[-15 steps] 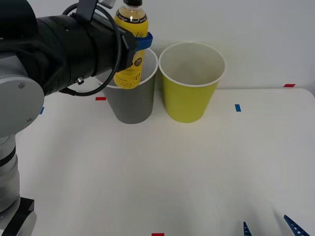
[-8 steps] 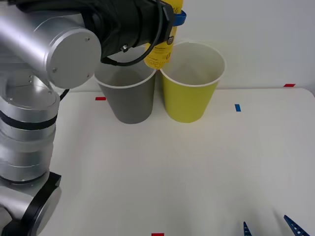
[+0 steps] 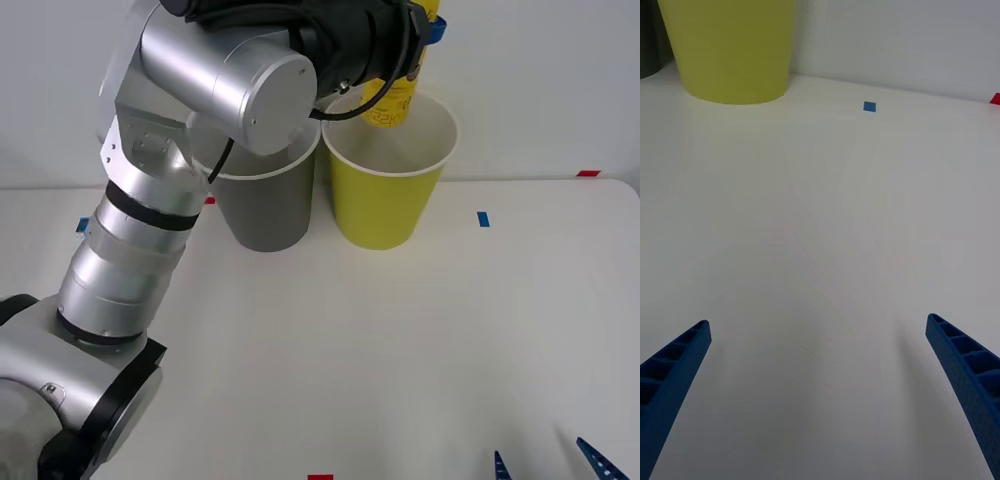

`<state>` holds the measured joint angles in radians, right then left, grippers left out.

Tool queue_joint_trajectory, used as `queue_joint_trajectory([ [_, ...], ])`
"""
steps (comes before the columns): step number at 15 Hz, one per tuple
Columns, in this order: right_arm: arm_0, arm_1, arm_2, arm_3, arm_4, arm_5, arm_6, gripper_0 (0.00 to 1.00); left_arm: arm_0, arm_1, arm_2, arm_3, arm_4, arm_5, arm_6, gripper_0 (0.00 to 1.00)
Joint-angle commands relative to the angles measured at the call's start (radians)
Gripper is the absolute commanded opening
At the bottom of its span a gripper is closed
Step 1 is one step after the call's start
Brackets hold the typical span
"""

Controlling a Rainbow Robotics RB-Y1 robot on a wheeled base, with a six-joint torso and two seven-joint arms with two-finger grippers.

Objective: Put cans in the gray bin and PET bottles in the light green bin.

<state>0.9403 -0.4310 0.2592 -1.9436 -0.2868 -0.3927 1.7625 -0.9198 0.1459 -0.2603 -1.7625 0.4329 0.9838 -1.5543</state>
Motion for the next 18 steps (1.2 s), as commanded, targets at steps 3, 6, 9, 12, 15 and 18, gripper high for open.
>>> queue_joint_trajectory([
  [3,0.000,0.000,0.000,0.000,0.000,0.000,0.000,1.00,-0.011,-0.063,-0.005,0.110,0.004,-0.111,-0.009,0.00],
  [6,0.000,0.000,0.000,0.000,0.000,0.000,0.000,1.00,-0.019,-0.071,-0.017,0.175,0.004,-0.183,-0.016,0.01],
  [9,0.000,0.000,0.000,0.000,0.000,0.000,0.000,1.00,-0.019,-0.071,-0.027,0.238,0.003,-0.257,-0.027,0.00],
  [12,0.000,0.000,0.000,0.000,0.000,0.000,0.000,1.00,-0.019,-0.065,-0.027,0.264,-0.009,-0.277,-0.041,0.00],
  [15,0.000,0.000,0.000,0.000,0.000,0.000,0.000,1.00,-0.019,-0.052,-0.027,0.265,-0.019,-0.277,-0.053,0.00],
  [18,0.000,0.000,0.000,0.000,0.000,0.000,0.000,1.00,-0.019,-0.045,-0.027,0.265,-0.025,-0.281,-0.053,0.00],
])
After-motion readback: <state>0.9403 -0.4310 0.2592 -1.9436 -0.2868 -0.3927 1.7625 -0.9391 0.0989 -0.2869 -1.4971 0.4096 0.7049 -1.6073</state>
